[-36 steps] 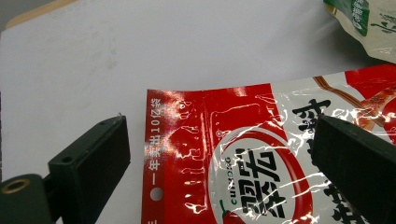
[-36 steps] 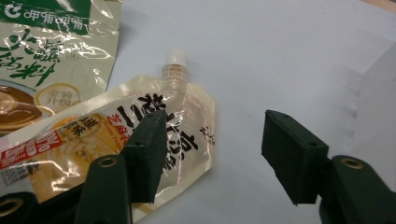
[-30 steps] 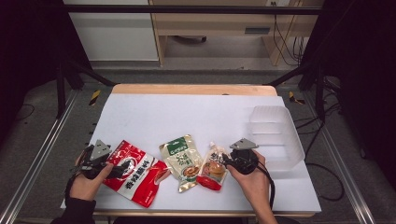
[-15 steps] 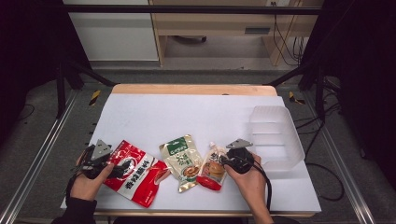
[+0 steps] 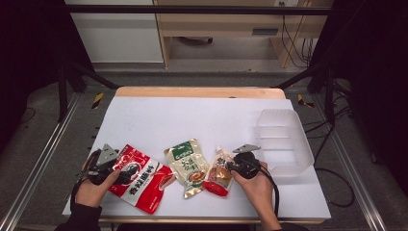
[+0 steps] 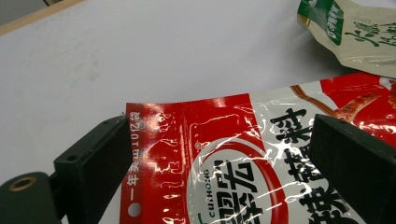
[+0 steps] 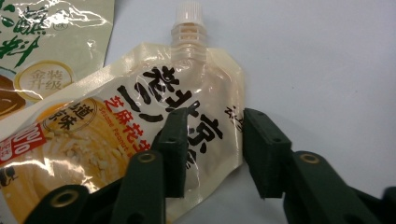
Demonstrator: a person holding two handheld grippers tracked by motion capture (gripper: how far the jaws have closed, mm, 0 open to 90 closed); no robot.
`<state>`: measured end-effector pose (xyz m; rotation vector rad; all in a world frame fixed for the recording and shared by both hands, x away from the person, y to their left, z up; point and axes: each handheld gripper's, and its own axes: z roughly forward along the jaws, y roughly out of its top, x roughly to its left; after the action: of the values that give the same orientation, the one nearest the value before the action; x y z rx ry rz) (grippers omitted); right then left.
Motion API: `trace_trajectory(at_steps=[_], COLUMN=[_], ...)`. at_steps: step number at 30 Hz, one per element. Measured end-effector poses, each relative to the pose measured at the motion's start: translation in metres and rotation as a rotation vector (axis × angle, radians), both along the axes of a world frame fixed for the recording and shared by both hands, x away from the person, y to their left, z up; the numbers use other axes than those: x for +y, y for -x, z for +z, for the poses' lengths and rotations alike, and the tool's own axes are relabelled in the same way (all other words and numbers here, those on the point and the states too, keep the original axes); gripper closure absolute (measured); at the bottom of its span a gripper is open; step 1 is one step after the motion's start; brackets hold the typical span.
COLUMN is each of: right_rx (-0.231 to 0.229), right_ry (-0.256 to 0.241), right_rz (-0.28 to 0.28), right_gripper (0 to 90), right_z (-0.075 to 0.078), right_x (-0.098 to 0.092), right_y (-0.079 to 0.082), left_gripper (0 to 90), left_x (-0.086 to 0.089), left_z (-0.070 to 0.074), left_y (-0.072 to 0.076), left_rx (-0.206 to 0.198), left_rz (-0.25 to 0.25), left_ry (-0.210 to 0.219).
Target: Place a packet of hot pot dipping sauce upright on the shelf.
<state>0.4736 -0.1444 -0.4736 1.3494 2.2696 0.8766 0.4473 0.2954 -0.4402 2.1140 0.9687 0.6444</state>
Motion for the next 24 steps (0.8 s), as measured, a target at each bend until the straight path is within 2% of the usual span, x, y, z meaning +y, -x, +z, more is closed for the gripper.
trace_trajectory(at_steps=[1, 3, 4, 6, 10, 13, 14, 15, 16, 17, 19, 20, 24], right_rx=[-0.003, -0.002, -0.002, -0.014, -0.027, -0.085, -0.102, -0.102, -0.130, -0.168, -0.211, -0.211, -0.250], right_ry=[0.009, 0.011, 0.011, 0.030, 0.034, 0.039, 0.024, 0.024, 0.015, 0.007, 0.010, 0.010, -0.036], right_rz=[0.007, 0.015, 0.015, 0.035, 0.050, 0.078, 0.081, 0.081, 0.095, 0.124, 0.166, 0.166, 0.222], right_gripper=[69.9, 75.5, 75.5, 83.7, 87.7, 89.2, 89.4, 89.4, 89.5, 89.7, 89.9, 89.9, 90.0], right_z=[0.000, 0.001, 0.001, 0.001, 0.004, 0.016, 0.022, 0.022, 0.027, 0.039, 0.050, 0.050, 0.072], right_x=[-0.001, 0.000, 0.000, 0.001, 0.003, 0.002, 0.002, 0.002, 0.002, 0.003, 0.004, 0.004, 0.004], right_y=[0.001, 0.002, 0.002, 0.003, 0.004, 0.010, 0.013, 0.013, 0.016, 0.021, 0.024, 0.024, 0.033], left_gripper=[6.5, 6.6, 6.6, 6.8, 7.3, 9.2, 9.9, 10.0, 10.0, 10.3, 11.7, 11.9, 13.5], left_x=[-0.001, -0.002, -0.003, -0.006, -0.009, -0.015, -0.018, -0.018, -0.021, -0.028, -0.038, -0.038, -0.061], left_z=[0.000, 0.001, 0.001, 0.000, 0.002, 0.006, 0.008, 0.008, 0.011, 0.018, 0.025, 0.025, 0.032], left_y=[0.000, 0.001, 0.001, 0.001, 0.002, 0.004, 0.004, 0.004, 0.004, 0.004, 0.004, 0.004, 0.008], left_rx=[0.001, -0.002, -0.001, 0.003, 0.000, 0.005, 0.001, 0.001, -0.004, -0.002, -0.010, -0.010, 0.000], left_rz=[0.001, -0.002, -0.004, -0.018, -0.036, -0.079, -0.086, -0.086, -0.103, -0.127, -0.154, -0.154, -0.227], left_ry=[-0.001, 0.006, 0.011, 0.001, -0.001, -0.002, -0.003, -0.003, -0.005, 0.019, 0.024, 0.024, 0.005])
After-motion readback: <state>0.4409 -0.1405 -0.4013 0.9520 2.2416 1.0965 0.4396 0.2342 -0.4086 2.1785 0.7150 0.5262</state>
